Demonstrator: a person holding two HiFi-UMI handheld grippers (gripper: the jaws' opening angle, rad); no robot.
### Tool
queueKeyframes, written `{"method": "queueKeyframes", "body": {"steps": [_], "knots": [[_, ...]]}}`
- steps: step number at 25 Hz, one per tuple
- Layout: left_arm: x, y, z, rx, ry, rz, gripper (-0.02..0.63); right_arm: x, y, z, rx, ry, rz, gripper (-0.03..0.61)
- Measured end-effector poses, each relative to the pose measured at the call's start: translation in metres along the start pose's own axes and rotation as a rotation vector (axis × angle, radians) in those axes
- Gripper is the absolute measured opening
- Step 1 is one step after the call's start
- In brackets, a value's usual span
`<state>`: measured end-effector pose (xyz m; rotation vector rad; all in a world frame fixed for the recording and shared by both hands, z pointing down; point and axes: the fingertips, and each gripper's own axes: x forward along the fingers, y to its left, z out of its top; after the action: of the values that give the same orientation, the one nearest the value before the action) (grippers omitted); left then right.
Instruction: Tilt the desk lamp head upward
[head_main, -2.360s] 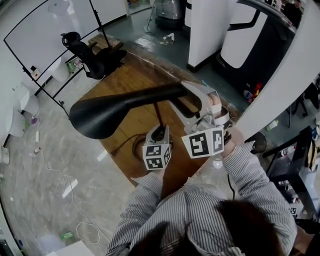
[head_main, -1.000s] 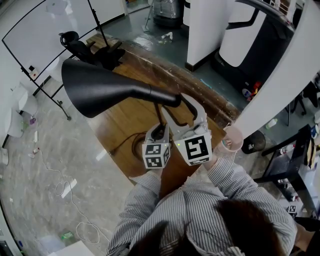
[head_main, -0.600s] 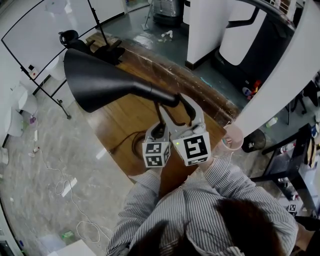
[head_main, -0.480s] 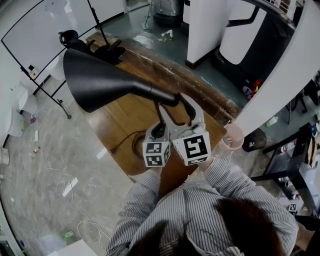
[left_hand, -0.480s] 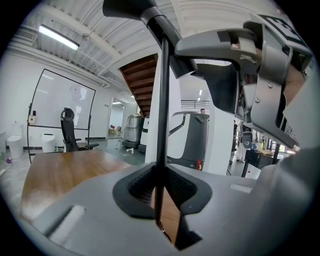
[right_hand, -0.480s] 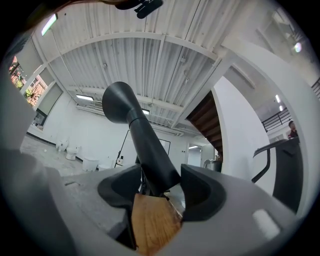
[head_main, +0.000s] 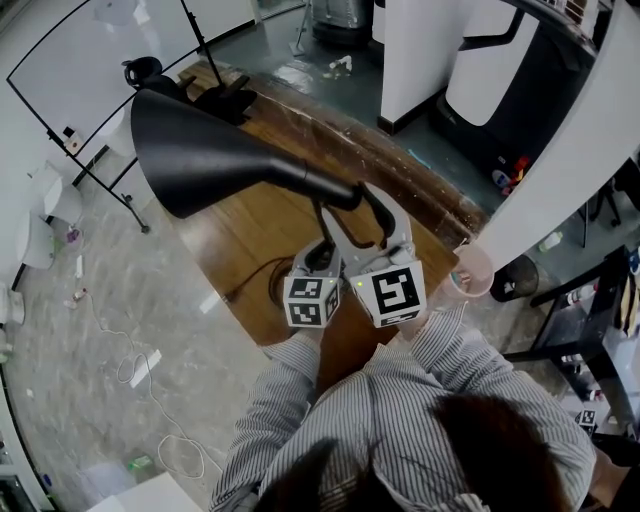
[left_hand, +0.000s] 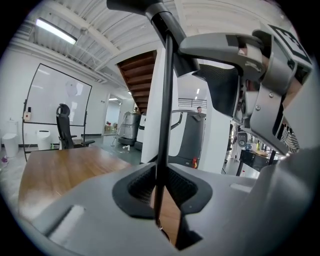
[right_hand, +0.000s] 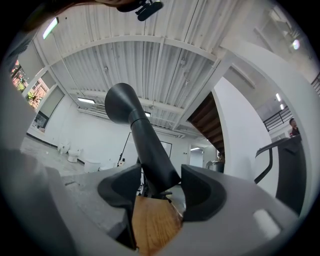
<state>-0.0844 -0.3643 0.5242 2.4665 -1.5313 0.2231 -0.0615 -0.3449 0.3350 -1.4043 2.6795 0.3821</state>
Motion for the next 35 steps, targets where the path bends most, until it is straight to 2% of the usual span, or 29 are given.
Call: {"method": "queueKeyframes", "body": {"steps": [3,7,10,13,16,19,22,25,35], "knots": [[-0.002,0.001,-0.001,-0.001,0.004,0.021,0.06,-0.001,0.0,0.001,0.011,-0.017,0.039,0.239],[-0.006,0.005,-0.002,0.014,0.024,0.044,0.066,-0.002,-0.005,-0.002,0.106,-0.002,0.114,0.239],[-0.013,0.006,-0.001,0.019,0.022,0.052,0.094,-0.011,-0.005,-0.011,0.167,0.012,0.165,0.239],[-0.026,0.004,0.003,-0.002,0.011,0.056,0.097,-0.022,0.001,-0.029,0.201,0.056,0.211,0.239],[-0.04,0.002,0.003,-0.031,0.021,0.078,0.097,-0.038,0.006,-0.052,0.217,0.115,0.219,0.233],[-0.055,-0.003,0.006,-0.024,0.015,0.108,0.093,-0.056,0.015,-0.067,0.231,0.151,0.232,0.147],[-0.075,-0.014,0.017,-0.029,-0.049,0.104,0.056,-0.072,0.029,-0.076,0.233,0.177,0.256,0.057],[-0.091,-0.028,0.024,-0.027,-0.087,0.078,0.017,-0.085,0.044,-0.085,0.231,0.211,0.275,0.048],[-0.121,-0.057,0.012,-0.044,-0.083,-0.014,0.006,-0.114,0.074,-0.096,0.234,0.268,0.288,0.003]]}}
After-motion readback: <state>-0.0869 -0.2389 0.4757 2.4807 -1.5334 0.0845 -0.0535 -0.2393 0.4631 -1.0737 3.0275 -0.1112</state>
